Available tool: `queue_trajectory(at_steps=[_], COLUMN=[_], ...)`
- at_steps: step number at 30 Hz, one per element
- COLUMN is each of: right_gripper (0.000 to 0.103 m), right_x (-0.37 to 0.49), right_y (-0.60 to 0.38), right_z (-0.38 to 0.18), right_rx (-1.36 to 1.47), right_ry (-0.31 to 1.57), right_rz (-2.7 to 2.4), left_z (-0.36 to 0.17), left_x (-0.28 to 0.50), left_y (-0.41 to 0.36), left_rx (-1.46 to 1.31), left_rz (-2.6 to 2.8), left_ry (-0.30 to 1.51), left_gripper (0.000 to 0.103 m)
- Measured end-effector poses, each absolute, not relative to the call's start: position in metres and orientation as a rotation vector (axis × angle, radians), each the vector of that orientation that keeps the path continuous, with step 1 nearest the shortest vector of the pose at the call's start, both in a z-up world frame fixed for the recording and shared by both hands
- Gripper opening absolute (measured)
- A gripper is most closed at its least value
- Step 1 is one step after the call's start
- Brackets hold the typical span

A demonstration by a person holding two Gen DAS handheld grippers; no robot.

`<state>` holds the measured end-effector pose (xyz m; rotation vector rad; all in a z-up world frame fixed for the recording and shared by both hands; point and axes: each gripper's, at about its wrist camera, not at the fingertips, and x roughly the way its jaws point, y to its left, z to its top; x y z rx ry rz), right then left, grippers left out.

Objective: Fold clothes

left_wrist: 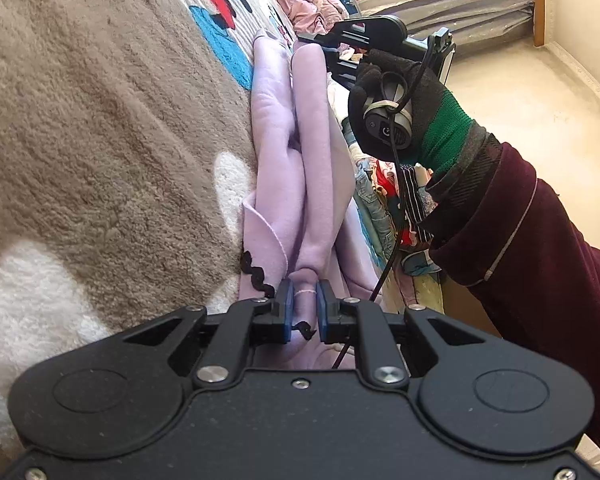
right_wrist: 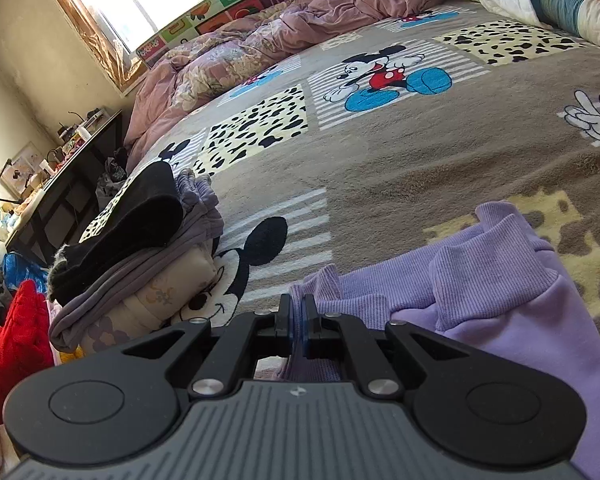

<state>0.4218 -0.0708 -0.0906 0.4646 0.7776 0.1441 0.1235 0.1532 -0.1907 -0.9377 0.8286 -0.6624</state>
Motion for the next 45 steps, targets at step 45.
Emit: queue_trajectory(at_steps=[45], right_gripper=[0.008], right_x=[0.406], right_y=[-0.131], right_z=[-0.116], right_rx=[0.466], right_ry=[0.757], right_rz=[0.258], left_z=[-0.197], left_x=[0.119], left_y=[0.175], left_rx=[-1.101], left_rz=[-0.644], left_ry=[0.844], left_gripper=[0.014])
